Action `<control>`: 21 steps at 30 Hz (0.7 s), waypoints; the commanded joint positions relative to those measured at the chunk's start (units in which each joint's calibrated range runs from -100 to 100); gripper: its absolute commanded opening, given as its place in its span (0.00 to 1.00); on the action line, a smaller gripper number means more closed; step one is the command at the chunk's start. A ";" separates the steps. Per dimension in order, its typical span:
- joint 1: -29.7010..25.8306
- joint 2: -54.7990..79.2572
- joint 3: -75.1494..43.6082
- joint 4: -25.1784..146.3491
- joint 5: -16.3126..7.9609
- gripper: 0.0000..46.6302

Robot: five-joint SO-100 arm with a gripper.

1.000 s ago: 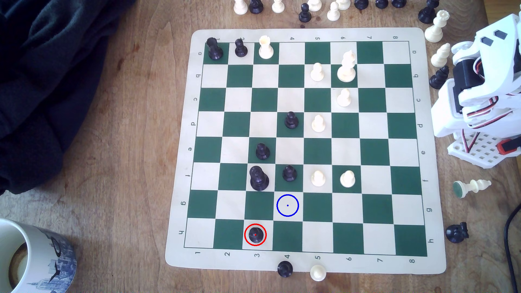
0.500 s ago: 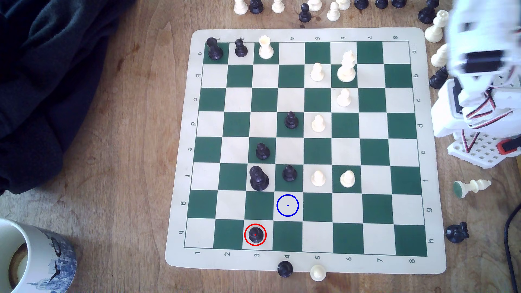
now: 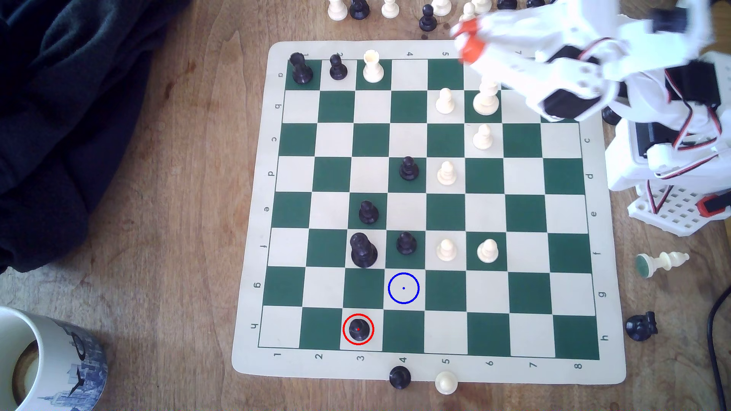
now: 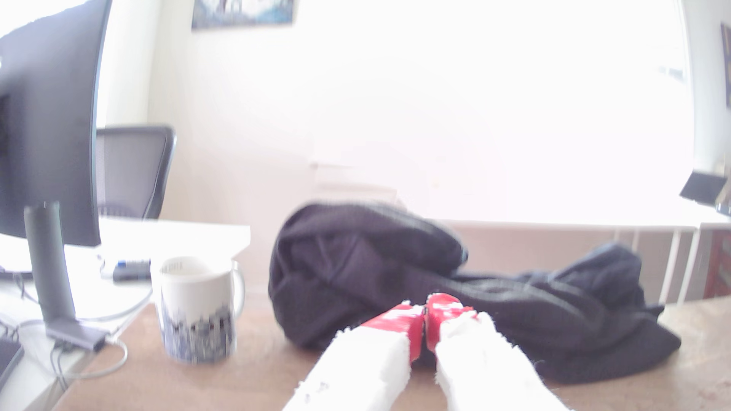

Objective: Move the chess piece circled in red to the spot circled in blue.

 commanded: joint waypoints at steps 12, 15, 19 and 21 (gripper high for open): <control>-8.69 32.66 -37.96 27.21 -1.66 0.10; -9.94 38.77 -44.49 32.54 -2.98 0.11; -9.00 43.01 -49.20 32.78 -0.98 0.23; -11.11 43.95 -49.84 35.49 -0.49 0.25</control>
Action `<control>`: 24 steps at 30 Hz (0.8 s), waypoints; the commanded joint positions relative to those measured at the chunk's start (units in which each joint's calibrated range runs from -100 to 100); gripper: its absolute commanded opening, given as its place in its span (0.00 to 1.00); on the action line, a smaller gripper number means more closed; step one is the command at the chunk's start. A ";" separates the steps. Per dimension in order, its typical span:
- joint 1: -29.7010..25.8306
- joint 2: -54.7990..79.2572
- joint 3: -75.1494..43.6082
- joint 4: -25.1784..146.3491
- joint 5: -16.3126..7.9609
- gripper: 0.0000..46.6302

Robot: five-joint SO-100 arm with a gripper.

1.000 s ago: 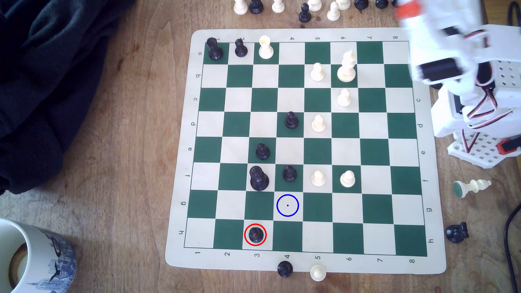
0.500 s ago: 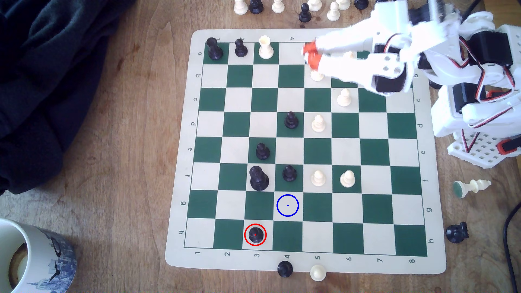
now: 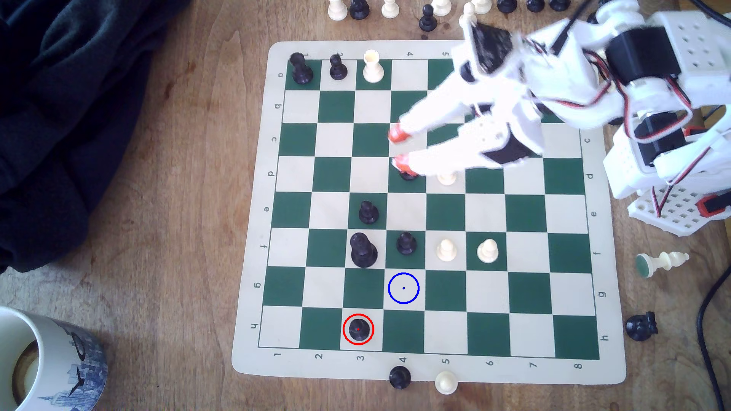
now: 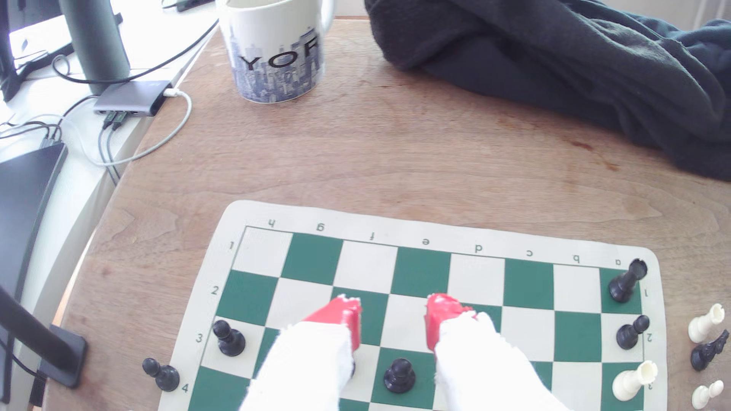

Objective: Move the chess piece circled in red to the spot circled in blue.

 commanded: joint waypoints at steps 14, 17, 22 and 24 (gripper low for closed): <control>-11.57 28.80 -22.87 15.18 1.27 0.33; -12.58 32.45 -25.04 12.97 1.22 0.30; -16.26 36.44 -22.68 6.82 -0.29 0.31; -17.12 38.73 -22.14 3.71 -0.59 0.30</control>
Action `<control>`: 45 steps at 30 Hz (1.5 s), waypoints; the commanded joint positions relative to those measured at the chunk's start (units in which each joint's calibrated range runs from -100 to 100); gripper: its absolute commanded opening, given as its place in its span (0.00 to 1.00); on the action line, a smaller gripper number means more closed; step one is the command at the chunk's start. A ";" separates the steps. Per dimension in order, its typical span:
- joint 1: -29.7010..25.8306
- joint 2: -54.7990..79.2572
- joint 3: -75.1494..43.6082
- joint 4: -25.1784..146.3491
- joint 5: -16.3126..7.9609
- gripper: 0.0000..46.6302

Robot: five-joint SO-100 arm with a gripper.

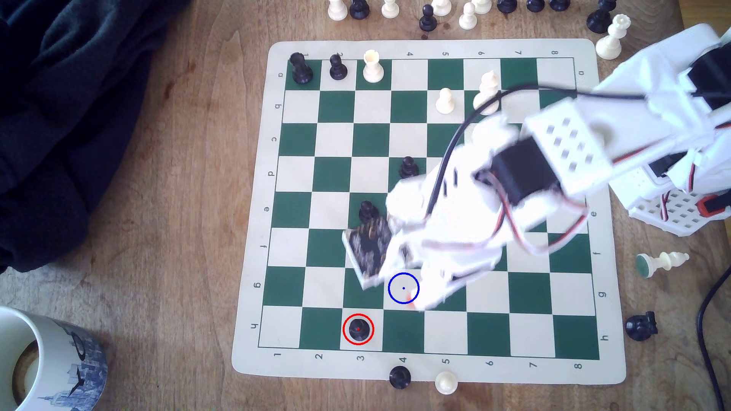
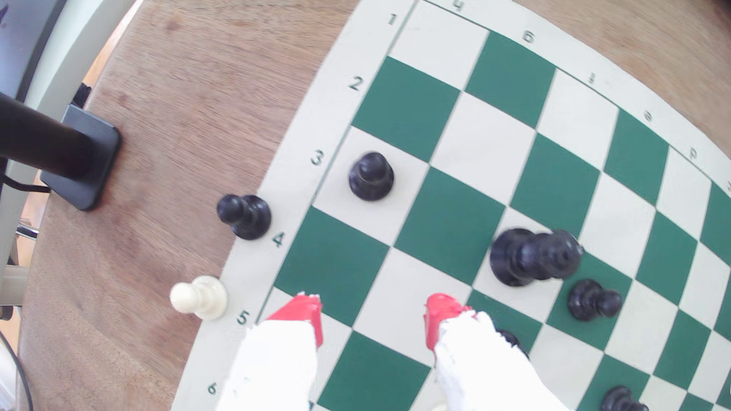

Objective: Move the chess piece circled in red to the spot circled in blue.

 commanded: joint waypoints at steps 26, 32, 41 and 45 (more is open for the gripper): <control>0.16 17.75 -10.69 -11.62 -3.03 0.30; 0.63 20.04 -12.05 -10.97 -3.17 0.30; 0.87 22.76 -16.04 -11.21 -3.61 0.28; 0.94 23.52 -16.49 -11.46 -3.61 0.27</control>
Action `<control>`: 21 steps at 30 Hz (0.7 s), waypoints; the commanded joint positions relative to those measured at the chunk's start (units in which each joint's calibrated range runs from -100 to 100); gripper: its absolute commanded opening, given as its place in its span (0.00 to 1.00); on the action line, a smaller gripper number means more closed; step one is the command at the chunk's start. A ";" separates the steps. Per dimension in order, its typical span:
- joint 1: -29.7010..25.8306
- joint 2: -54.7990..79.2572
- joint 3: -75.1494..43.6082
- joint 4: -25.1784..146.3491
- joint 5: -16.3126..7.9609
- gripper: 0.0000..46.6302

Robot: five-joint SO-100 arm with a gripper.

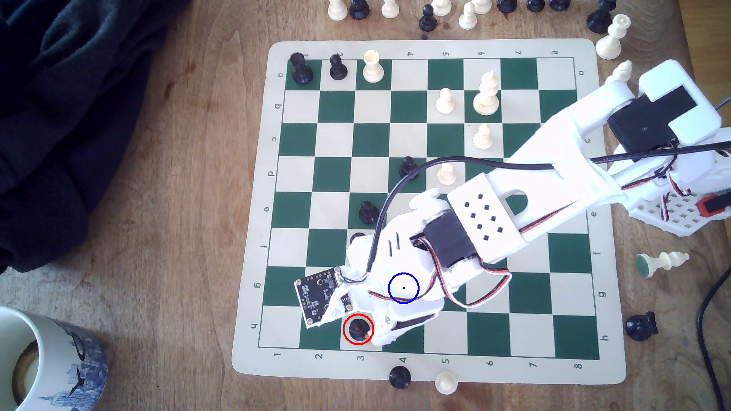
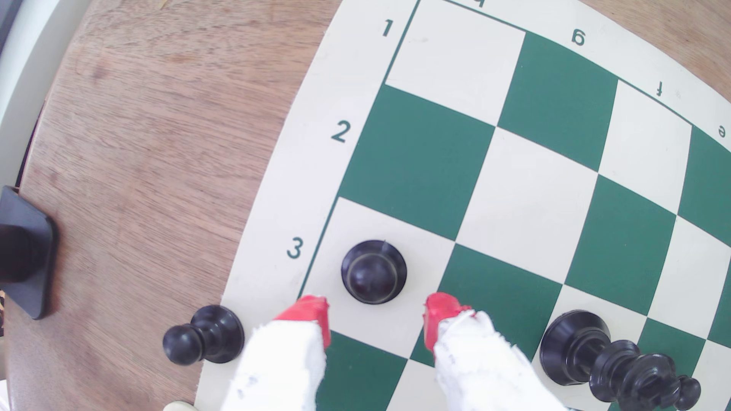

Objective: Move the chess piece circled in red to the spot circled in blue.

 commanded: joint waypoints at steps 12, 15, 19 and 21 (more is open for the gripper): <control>-0.22 1.10 -6.38 -1.53 -0.20 0.27; -0.29 1.27 -7.10 -1.94 -0.34 0.27; -0.61 1.52 -7.55 -2.02 -0.54 0.27; -0.69 1.69 -7.55 -2.19 -0.63 0.26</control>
